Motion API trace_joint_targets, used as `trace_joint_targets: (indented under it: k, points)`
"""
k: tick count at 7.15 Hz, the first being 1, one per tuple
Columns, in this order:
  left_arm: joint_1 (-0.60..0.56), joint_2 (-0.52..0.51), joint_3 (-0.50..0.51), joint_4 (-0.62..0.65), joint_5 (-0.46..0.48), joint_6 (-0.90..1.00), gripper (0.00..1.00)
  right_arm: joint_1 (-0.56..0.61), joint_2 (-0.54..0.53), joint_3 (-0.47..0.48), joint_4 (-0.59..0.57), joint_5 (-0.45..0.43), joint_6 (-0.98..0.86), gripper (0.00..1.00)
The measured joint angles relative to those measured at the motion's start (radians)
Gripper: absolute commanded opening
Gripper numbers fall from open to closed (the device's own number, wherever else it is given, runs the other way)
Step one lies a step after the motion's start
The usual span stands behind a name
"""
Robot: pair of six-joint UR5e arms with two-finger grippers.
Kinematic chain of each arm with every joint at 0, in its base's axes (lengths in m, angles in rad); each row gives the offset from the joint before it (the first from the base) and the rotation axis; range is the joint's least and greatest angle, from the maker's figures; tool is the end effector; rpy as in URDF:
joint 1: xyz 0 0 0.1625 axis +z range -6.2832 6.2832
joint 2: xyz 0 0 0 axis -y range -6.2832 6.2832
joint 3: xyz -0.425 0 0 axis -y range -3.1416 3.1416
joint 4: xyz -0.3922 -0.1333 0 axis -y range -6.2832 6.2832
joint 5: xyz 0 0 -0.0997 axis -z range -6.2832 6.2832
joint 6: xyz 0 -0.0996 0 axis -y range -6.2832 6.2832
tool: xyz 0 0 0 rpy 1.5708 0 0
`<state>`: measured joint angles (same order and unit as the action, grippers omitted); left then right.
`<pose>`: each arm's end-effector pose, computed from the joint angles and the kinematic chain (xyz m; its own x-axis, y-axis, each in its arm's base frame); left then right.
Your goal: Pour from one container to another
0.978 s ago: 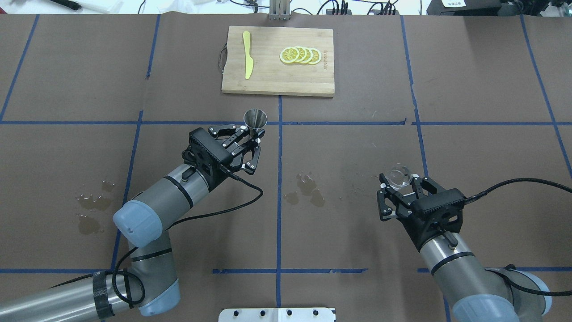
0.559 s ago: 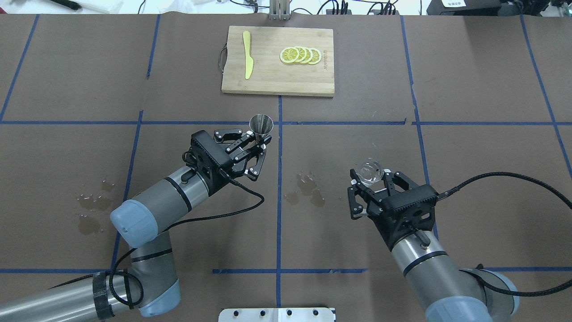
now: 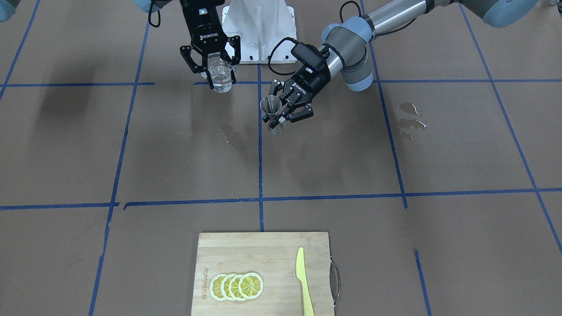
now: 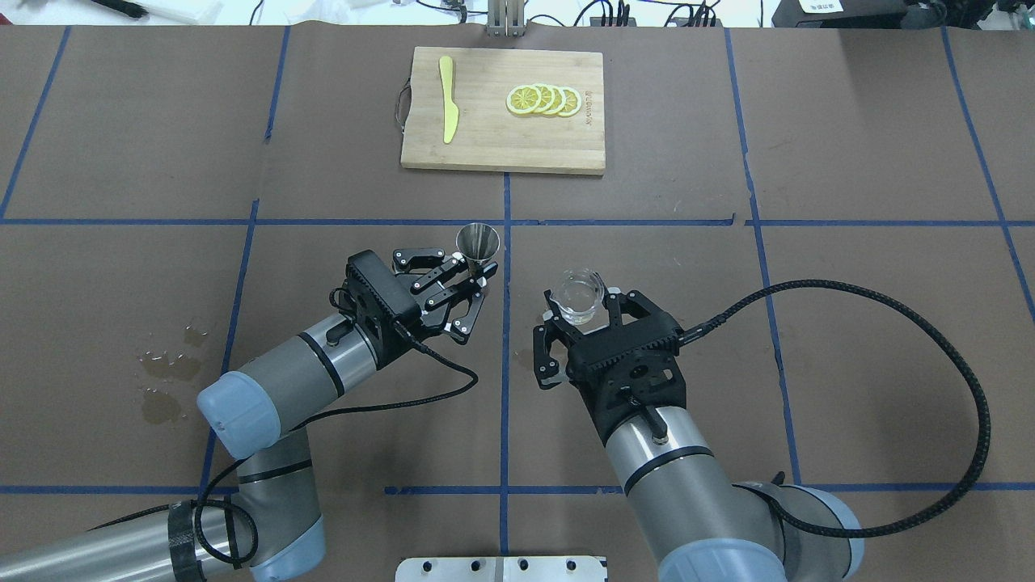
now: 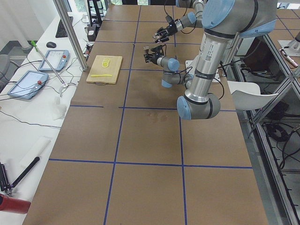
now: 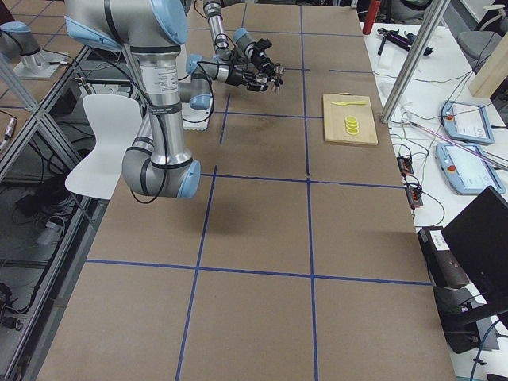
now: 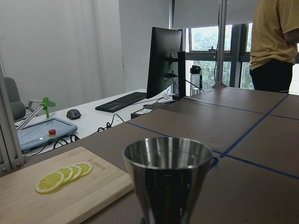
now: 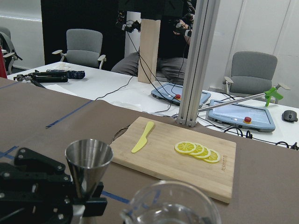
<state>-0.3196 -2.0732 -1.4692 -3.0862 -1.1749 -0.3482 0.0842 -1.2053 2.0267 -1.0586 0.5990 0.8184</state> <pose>0.5332 -0.3573 0.2570 0.4866 0.7525 -0.4438 0.5186 0.1600 0.8399 -0.4772 -0.2566 0.1886 0.7500 -0.3234 0.5770 -0.4586 0.3744 0.8059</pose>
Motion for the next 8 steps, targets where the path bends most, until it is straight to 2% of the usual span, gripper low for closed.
trace_joint_targets:
  k: [4, 8]
  points:
    - [0.031, -0.001, 0.002, -0.007, 0.000, -0.001, 0.00, 0.108, 0.161, 0.007, -0.239, 0.111, -0.014, 0.00]
    - [0.034, -0.007, 0.007, -0.008, 0.005, -0.001, 0.00, 0.115, 0.234, 0.015, -0.406, 0.139, -0.015, 0.00]
